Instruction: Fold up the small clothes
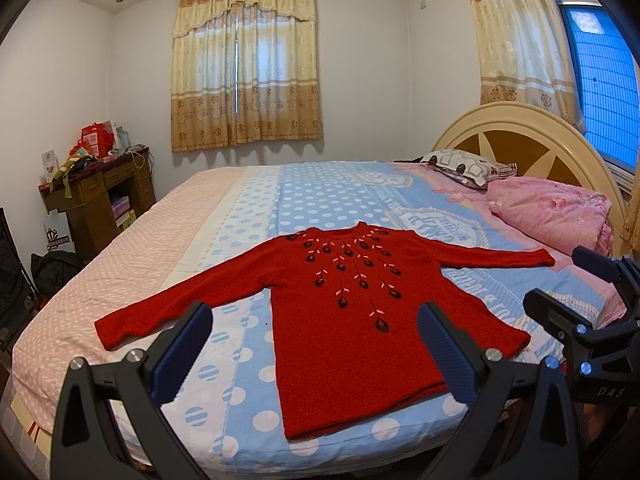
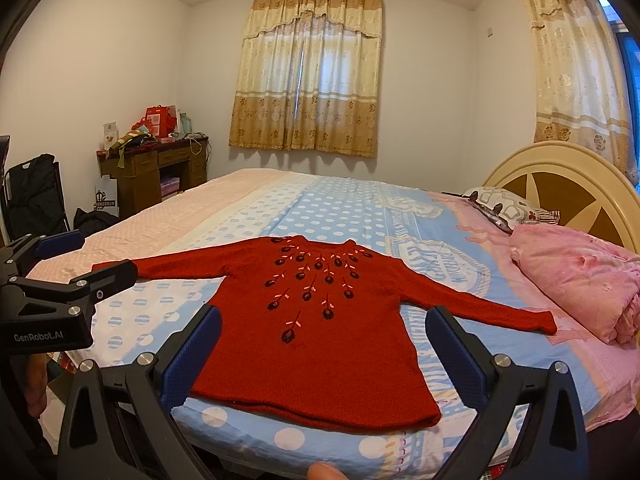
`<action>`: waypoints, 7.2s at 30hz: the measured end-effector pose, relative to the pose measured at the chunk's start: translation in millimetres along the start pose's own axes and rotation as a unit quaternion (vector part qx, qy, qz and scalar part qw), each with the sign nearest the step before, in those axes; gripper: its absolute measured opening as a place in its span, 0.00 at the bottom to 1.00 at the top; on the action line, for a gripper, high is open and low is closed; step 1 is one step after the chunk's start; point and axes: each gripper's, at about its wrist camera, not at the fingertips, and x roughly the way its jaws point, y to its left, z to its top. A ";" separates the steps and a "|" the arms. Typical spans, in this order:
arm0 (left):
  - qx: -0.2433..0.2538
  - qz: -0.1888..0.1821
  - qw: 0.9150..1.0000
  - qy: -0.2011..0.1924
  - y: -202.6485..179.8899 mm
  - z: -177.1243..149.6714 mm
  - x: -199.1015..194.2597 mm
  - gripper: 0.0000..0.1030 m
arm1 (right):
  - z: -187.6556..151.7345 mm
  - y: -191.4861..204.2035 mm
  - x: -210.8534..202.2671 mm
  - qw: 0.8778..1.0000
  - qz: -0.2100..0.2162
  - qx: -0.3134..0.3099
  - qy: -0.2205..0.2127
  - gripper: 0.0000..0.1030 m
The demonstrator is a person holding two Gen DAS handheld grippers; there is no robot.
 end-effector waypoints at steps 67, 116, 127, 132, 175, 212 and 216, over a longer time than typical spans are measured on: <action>0.017 0.007 0.994 0.107 26.4 8.4 231.3 1.00 | -68.0 -323.3 181.2 0.932 -0.195 0.236 0.192 0.99; -0.064 0.006 0.989 0.134 79.0 -0.9 276.1 1.00 | 67.1 -314.3 286.2 0.952 -0.105 0.227 0.178 0.08; -0.077 0.002 0.990 0.120 94.0 -2.9 262.5 1.00 | 124.5 -222.1 309.7 0.974 -0.049 0.155 0.160 0.07; -0.086 -0.001 0.989 0.118 99.3 -6.3 261.1 1.00 | 153.9 -166.7 319.9 0.984 -0.016 0.100 0.144 0.07; 0.014 -0.087 0.979 0.183 39.5 46.0 339.8 0.74 | -49.8 -31.4 299.1 0.954 0.118 -0.102 0.257 0.62; -0.111 -0.059 0.973 0.196 92.8 7.2 346.8 0.06 | -62.2 -18.9 302.0 0.956 0.093 -0.129 0.247 0.76; -0.109 -0.056 0.973 0.195 94.5 0.3 350.1 0.08 | -56.6 -22.1 300.3 0.955 0.094 -0.123 0.253 0.77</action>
